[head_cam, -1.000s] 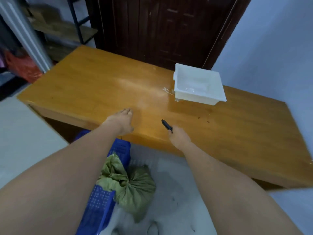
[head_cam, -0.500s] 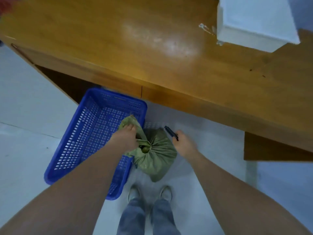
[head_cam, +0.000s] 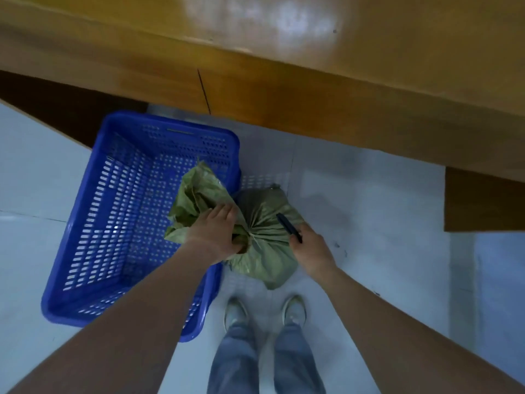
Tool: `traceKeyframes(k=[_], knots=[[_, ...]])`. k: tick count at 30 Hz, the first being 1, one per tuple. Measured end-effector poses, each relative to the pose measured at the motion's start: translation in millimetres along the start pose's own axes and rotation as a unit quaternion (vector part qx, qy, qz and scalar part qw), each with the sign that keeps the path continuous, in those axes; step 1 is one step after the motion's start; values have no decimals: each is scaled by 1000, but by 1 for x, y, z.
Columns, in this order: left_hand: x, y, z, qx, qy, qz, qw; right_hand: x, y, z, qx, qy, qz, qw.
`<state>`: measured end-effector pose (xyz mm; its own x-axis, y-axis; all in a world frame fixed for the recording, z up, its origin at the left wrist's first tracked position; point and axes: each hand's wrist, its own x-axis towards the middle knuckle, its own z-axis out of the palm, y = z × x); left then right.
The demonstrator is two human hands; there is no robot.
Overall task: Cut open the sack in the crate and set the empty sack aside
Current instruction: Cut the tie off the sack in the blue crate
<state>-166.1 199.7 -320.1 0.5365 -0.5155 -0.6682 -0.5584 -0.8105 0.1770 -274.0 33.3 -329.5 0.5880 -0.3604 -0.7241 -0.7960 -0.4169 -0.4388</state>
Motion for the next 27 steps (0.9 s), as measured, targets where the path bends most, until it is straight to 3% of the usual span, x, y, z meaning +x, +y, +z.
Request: traceKeyframes(k=[7,14,27], knots=[[35,-18,37,150,-16,31,988,29,43,19,45,14,-6,999],[64,-27,63,198,-27,4,980,54,59,46,85,14,-7,996],[83,-18,107,60,7,-54,997,62,68,68,205,17,-10,979]])
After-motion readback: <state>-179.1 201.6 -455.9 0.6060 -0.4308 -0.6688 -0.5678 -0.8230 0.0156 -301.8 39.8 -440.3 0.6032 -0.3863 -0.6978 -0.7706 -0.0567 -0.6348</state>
